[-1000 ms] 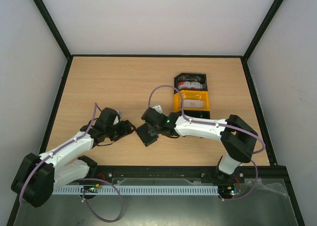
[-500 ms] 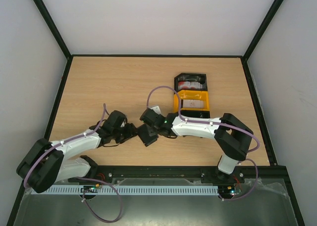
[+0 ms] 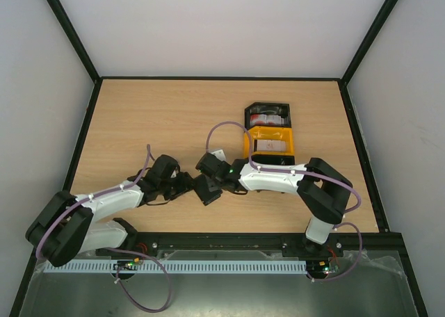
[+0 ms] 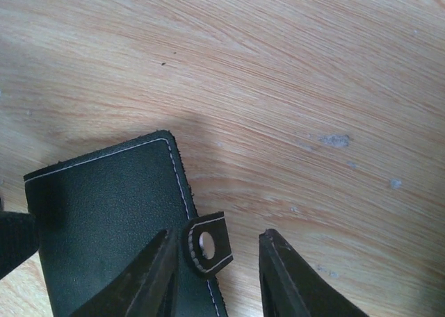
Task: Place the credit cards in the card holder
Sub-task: Close the card holder at the center of the board.
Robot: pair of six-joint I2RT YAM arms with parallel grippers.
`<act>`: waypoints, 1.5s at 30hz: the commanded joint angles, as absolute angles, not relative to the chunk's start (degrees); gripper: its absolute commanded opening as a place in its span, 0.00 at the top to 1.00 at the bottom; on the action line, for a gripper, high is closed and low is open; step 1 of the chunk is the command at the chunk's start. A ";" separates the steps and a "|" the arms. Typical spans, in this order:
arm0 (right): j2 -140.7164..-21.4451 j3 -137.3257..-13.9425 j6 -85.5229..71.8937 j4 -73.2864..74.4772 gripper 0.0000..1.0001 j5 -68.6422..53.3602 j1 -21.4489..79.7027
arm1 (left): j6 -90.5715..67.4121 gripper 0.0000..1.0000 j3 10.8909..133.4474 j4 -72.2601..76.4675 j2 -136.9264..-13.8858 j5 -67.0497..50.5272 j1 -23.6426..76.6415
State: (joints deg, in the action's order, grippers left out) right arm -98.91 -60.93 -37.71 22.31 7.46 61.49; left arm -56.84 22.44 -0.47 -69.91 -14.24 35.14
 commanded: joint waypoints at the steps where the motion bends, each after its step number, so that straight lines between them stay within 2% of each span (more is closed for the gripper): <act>1: -98.99 -60.89 -37.39 21.04 0.65 7.03 61.26 | -56.59 0.42 21.47 -1.22 -70.75 -12.91 35.55; 3: -98.68 -60.67 -37.36 20.52 0.62 6.32 61.26 | -56.60 0.42 21.54 -1.15 -70.79 -12.90 35.51; 5: -98.60 -60.57 -37.51 20.39 0.63 6.37 61.33 | -56.53 0.42 21.61 -1.12 -70.92 -12.92 35.53; 10: -99.47 -60.55 -37.65 20.71 0.77 6.79 61.31 | -56.41 0.42 21.58 -1.06 -71.28 -12.83 35.58; 13: -99.98 -60.99 -37.56 21.06 0.89 6.36 61.26 | -56.41 0.43 21.48 -0.96 -71.24 -12.83 35.60; 19: -100.41 -61.36 -37.82 21.51 0.92 6.54 61.20 | -56.51 0.42 21.18 -0.80 -71.28 -12.74 35.69; 22: -100.30 -61.18 -38.30 21.15 0.97 6.34 61.20 | -56.47 0.42 20.97 -0.63 -71.41 -12.74 35.70; 28: -97.44 -59.61 -38.36 18.25 0.98 4.06 61.18 | -56.92 0.43 20.71 0.00 -72.23 -12.22 35.86; 35: -95.75 -58.02 -37.27 16.73 0.98 -0.83 61.13 | -57.69 0.52 21.92 -0.40 -75.73 -7.52 36.50; 45: -96.58 -56.75 -37.13 13.23 0.98 -4.62 61.09 | -58.85 0.60 22.06 1.21 -77.35 -6.97 38.47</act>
State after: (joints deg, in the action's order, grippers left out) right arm -96.95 -57.25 -37.52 15.99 -3.09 61.23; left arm -58.19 23.31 5.69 -75.13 -8.78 37.50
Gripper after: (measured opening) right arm 0.022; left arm 0.408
